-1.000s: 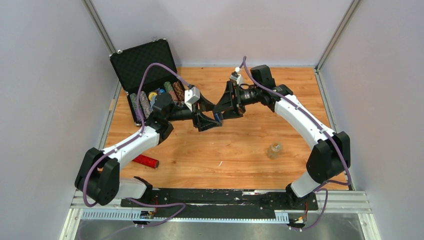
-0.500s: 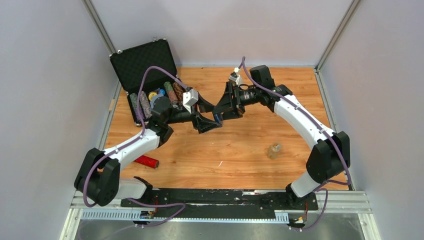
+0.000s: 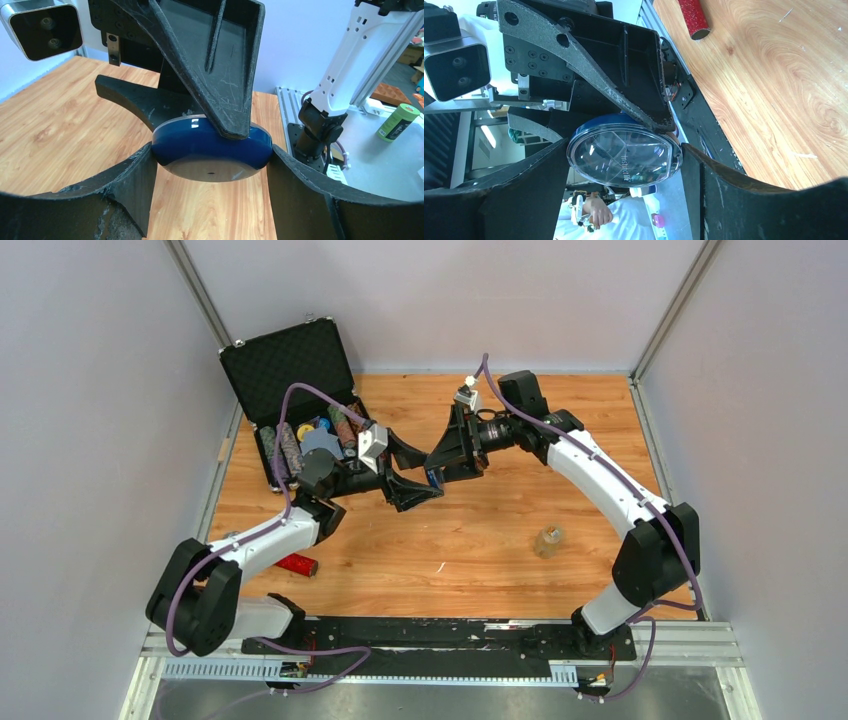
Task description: Sort the pills into containers
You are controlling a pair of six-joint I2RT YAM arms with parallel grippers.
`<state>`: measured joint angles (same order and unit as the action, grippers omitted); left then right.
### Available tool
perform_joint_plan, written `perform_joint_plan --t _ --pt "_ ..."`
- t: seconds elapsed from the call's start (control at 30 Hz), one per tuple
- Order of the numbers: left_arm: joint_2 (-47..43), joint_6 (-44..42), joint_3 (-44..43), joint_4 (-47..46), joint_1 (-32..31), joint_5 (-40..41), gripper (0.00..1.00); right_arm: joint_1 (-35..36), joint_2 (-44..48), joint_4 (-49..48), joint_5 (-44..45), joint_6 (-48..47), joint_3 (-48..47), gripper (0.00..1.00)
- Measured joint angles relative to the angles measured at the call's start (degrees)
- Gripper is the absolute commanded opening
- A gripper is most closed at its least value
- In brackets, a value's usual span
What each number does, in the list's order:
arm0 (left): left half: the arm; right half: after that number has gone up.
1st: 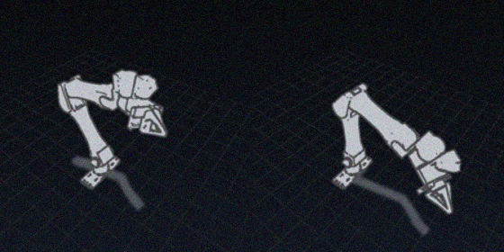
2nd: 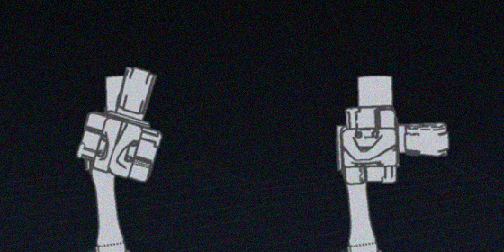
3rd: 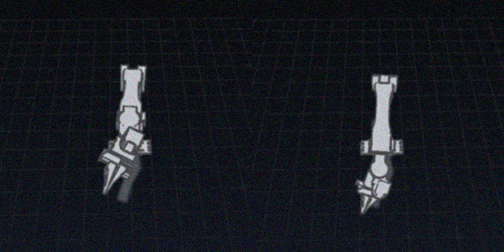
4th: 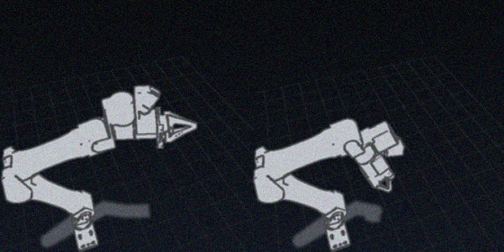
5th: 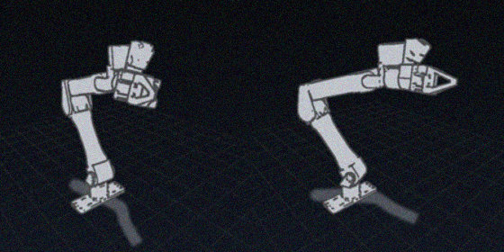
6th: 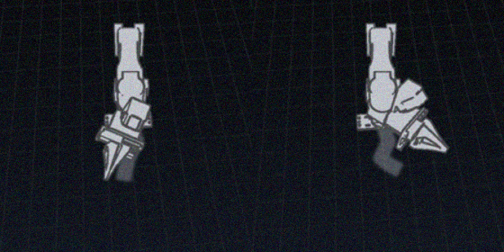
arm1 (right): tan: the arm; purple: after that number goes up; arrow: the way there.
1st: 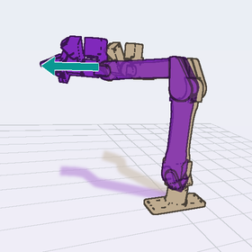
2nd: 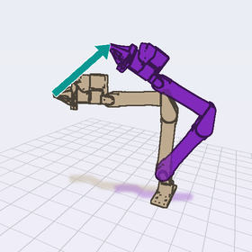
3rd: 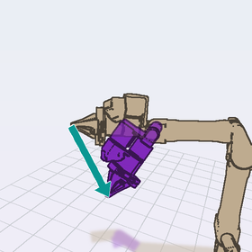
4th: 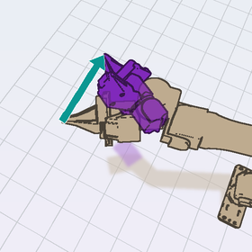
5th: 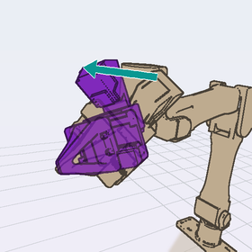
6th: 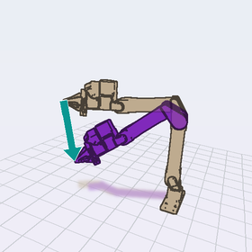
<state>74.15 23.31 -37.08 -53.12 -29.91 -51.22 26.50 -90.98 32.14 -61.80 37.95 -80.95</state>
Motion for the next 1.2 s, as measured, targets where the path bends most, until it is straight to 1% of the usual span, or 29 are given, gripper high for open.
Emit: perform_joint_plan --t 0.03,0.07,0.43,0.63,0.77,0.83,0.93,1.03,1.2 --pt "-0.1 0.4 0.2 -0.6 0.0 0.2 0.01 0.0 0.0 -0.1 -0.2 0.1 0.0 0.09" --pt "-0.2 0.7 0.4 -1.1 -0.1 0.3 0.00 0.0 0.0 -0.2 -0.5 0.3 0.0 0.09" --pt "-1.4 3.7 1.2 -5.8 -0.1 1.4 0.00 0.1 0.0 -3.1 -3.9 3.6 -1.0 0.12" --pt "-1.5 6.3 1.2 -9.1 -0.1 1.8 0.00 0.1 0.1 -5.2 -5.9 5.7 -1.2 0.20" --pt "-1.4 7.5 1.3 -10.6 0.0 1.8 0.00 0.2 0.2 -6.1 -6.7 6.6 -1.2 0.34" --pt "-1.3 7.9 1.4 -11.4 0.0 1.9 0.00 0.2 0.2 -6.5 -6.8 7.0 -1.2 0.44" --pt "-1.0 8.4 1.4 -12.3 0.0 1.9 0.00 0.2 0.5 -6.8 -6.6 7.1 -1.2 0.64" --pt "-0.7 8.4 1.4 -12.8 0.0 1.9 0.00 0.3 1.0 -6.8 -5.6 7.0 -1.0 0.77" --pt "0.0 8.2 1.1 -12.5 0.0 1.9 0.00 0.4 2.2 -6.8 -2.8 6.7 0.0 0.84"
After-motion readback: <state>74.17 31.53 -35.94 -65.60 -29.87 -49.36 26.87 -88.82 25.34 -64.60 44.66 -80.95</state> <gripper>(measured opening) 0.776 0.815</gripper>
